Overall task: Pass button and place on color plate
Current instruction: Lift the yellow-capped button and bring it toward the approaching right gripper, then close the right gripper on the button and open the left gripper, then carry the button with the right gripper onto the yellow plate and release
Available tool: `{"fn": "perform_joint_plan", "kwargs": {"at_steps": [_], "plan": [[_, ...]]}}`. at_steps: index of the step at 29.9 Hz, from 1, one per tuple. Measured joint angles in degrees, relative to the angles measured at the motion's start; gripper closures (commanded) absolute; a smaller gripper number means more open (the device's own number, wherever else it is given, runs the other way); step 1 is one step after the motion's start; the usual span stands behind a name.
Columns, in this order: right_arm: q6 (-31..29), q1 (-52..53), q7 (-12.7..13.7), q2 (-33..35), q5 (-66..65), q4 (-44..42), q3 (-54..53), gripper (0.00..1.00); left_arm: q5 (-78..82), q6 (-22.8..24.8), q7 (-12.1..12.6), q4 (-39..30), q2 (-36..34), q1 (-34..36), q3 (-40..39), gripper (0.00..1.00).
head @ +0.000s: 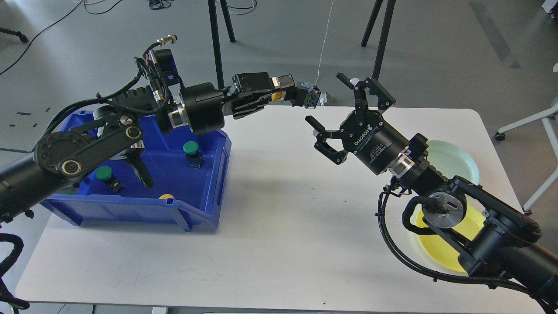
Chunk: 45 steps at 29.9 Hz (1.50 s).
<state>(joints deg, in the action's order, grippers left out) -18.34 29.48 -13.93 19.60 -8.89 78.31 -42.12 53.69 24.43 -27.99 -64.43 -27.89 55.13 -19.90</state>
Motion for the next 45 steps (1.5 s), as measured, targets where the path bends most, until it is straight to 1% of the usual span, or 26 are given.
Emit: {"fn": "perform_joint_plan", "kwargs": {"at_steps": [8,10,12,14,16,19,20,21,25,28,29,30,31,32,33,35,37,38,41,45], "plan": [[0.09,4.24,-0.05,-1.45,0.1,-2.59,3.11,0.02,0.02,0.0,-0.01,0.0,0.04,-0.02,0.07,0.96],[0.13,5.57,-0.05,-2.2,0.11,-3.76,4.04,0.04,0.01,0.0,-0.01,0.0,0.06,-0.02,0.07,0.96],[0.19,6.56,-0.05,-2.98,0.11,-4.83,4.74,0.09,0.01,0.0,-0.01,0.0,0.06,-0.03,0.07,0.96],[0.2,6.97,-0.05,-3.57,0.2,-5.47,5.12,0.21,0.01,0.0,-0.01,0.0,0.05,-0.03,0.07,0.96],[0.01,7.07,-0.05,-3.85,0.54,-5.61,5.28,0.41,0.02,0.0,-0.01,0.0,0.05,-0.03,0.07,0.96],[-0.41,7.08,-0.07,-3.88,0.75,-5.28,5.51,0.75,0.02,-0.01,-0.01,0.0,0.04,-0.03,0.05,0.96],[-0.49,7.08,-0.07,-3.86,0.75,-5.06,5.6,0.84,0.01,0.0,-0.01,0.0,0.04,-0.03,0.03,0.96],[-0.55,7.08,-0.07,-3.77,0.75,-4.86,5.67,0.9,0.01,0.0,-0.01,0.0,0.04,-0.03,0.0,0.96],[-0.28,7.08,-0.01,-3.66,0.7,-4.56,5.74,0.99,0.01,0.0,-0.02,0.0,-0.01,-0.03,-0.01,0.96],[-0.29,7.07,0.03,-3.54,0.69,-4.03,5.75,0.99,-0.03,0.03,-0.07,-0.04,-0.06,-0.05,-0.04,0.93],[-0.26,7.07,0.04,-3.54,0.69,-3.88,5.74,0.99,-0.03,0.05,-0.07,-0.04,-0.09,-0.08,-0.07,0.89],[-0.17,7.05,0.04,-3.54,0.69,-3.75,5.74,0.99,-0.03,0.06,-0.08,-0.04,-0.12,-0.09,-0.08,0.82],[-0.08,7.01,0.03,-3.54,0.69,-3.67,5.74,0.99,-0.03,0.09,-0.07,-0.03,-0.13,-0.1,-0.09,0.65],[-0.02,6.93,0.03,-3.54,0.69,-3.61,5.74,0.99,-0.03,0.24,-0.07,-0.03,-0.15,-0.11,-0.1,0.39],[0.0,6.86,0.03,-3.54,0.69,-3.57,5.73,0.99,-0.02,0.4,-0.07,0.0,-0.19,-0.11,-0.13,0.26],[0.09,6.64,0.01,-3.41,0.69,-3.43,5.57,0.99,-0.31,0.29,-0.05,0.14,-0.08,-0.11,-0.32,0.24],[0.27,6.29,-0.11,-3.19,0.7,-3.25,5.03,0.99,-0.92,-0.08,0.04,0.34,0.17,-0.11,-0.5,0.17],[0.55,5.94,-0.25,-2.84,0.77,-3.23,4.5,0.99,-1.28,-0.24,0.08,0.59,0.19,-0.12,-0.58,0.15],[1.85,3.49,-0.27,-1.03,0.86,-2.61,1.67,0.99,-2.74,-0.27,0.08,0.96,0.26,-0.13,-0.71,0.14],[3.47,-4.15,-0.13,0.83,0.91,-0.97,-4.69,0.99,-4.31,-0.2,0.03,1.06,0.22,-0.13,-0.75,0.12]]}}
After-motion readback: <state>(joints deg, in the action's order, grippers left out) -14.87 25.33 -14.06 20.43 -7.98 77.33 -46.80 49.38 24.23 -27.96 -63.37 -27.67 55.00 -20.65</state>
